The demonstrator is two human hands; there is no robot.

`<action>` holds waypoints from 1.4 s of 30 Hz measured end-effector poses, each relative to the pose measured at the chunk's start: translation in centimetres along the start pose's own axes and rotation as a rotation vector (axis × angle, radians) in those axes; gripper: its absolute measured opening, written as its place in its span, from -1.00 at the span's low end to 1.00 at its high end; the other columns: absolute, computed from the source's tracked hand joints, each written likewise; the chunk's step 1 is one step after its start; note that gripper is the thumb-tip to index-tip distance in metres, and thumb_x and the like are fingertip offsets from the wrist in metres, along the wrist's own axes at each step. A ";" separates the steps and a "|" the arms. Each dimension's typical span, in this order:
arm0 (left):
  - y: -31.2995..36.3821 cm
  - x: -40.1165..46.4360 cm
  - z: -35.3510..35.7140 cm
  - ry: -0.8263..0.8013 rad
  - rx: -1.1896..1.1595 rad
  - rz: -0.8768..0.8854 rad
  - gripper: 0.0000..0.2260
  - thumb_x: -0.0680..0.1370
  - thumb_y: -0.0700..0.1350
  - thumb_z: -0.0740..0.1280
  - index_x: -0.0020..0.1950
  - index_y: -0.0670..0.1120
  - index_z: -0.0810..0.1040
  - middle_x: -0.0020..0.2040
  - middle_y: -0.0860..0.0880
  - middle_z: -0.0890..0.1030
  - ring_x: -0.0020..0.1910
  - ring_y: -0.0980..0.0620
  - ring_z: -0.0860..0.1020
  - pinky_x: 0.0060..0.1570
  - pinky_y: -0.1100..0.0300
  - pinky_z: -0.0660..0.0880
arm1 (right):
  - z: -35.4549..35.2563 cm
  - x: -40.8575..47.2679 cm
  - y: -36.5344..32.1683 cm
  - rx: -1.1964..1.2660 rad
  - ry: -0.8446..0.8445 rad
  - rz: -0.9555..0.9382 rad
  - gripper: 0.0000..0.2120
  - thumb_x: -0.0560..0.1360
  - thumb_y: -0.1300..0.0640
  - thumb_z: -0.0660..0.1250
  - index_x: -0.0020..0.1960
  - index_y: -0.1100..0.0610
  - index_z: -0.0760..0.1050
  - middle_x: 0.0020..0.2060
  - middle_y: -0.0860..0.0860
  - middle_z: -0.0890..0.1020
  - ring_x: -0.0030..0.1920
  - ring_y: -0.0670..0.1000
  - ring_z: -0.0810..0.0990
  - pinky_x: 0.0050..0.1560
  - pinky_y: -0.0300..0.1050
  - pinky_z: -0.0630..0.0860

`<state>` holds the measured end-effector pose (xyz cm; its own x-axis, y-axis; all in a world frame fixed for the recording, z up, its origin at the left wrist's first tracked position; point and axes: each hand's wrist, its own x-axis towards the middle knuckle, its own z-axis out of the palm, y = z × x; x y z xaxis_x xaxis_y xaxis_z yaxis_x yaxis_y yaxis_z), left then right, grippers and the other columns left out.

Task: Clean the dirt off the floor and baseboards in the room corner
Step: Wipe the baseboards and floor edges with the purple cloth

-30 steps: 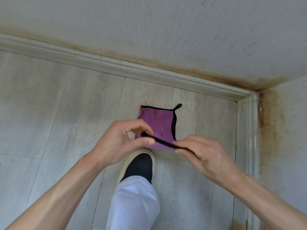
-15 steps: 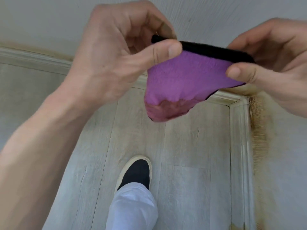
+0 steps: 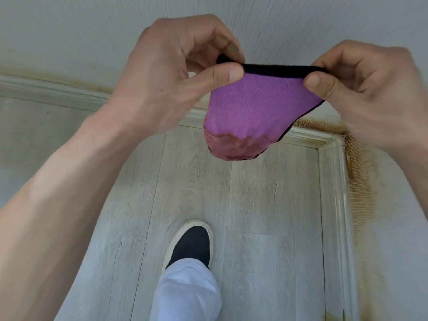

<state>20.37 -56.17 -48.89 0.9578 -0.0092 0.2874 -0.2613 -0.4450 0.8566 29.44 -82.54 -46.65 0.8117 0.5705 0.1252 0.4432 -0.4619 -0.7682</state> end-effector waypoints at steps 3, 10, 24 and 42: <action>0.4 -1.0 -0.2 -0.027 -0.058 0.053 -0.87 0.61 -0.07 0.45 0.09 -0.09 0.60 -0.02 0.05 0.67 -0.01 0.07 0.67 0.07 0.10 0.61 | 0.0 -1.5 -0.6 0.033 0.012 -0.025 -0.93 0.59 0.04 0.44 0.00 0.01 0.58 -0.22 -0.29 0.69 -0.23 -0.26 0.62 -0.18 -0.37 0.51; -5.1 -10.9 4.7 -0.375 -0.112 -0.284 -0.89 0.53 -0.07 0.51 0.02 -0.04 0.67 -0.08 0.12 0.70 -0.08 0.13 0.67 0.04 0.21 0.58 | 7.4 -11.8 4.1 -0.067 -0.400 0.204 -0.78 0.55 -0.20 0.37 -0.02 -0.07 0.62 -0.17 -0.16 0.71 -0.13 -0.11 0.70 -0.05 0.02 0.60; -14.6 -5.8 9.5 -0.282 0.122 -0.604 -0.81 0.60 0.02 0.43 0.20 0.01 0.62 0.05 0.12 0.65 -0.02 0.19 0.59 0.11 0.20 0.49 | 14.9 -5.5 12.6 -0.213 -0.176 0.476 -0.68 0.60 -0.06 0.40 0.33 -0.02 0.55 0.10 -0.09 0.65 0.11 -0.06 0.62 0.14 -0.07 0.54; -14.7 -10.0 13.9 -0.228 0.077 -1.131 -0.80 0.49 -0.01 0.53 -0.09 -0.13 0.65 -0.11 -0.05 0.70 -0.08 -0.05 0.67 -0.02 0.06 0.61 | 21.2 -11.7 12.7 -0.044 0.115 1.065 -0.53 0.50 -0.11 0.51 0.26 0.13 0.50 0.07 -0.01 0.61 0.03 -0.01 0.58 -0.02 -0.15 0.46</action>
<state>16.29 -62.01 -70.30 0.6413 0.2711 -0.7178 0.7597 -0.3557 0.5444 17.50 -80.76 -71.20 0.8187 -0.2067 -0.5358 -0.5024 -0.7099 -0.4937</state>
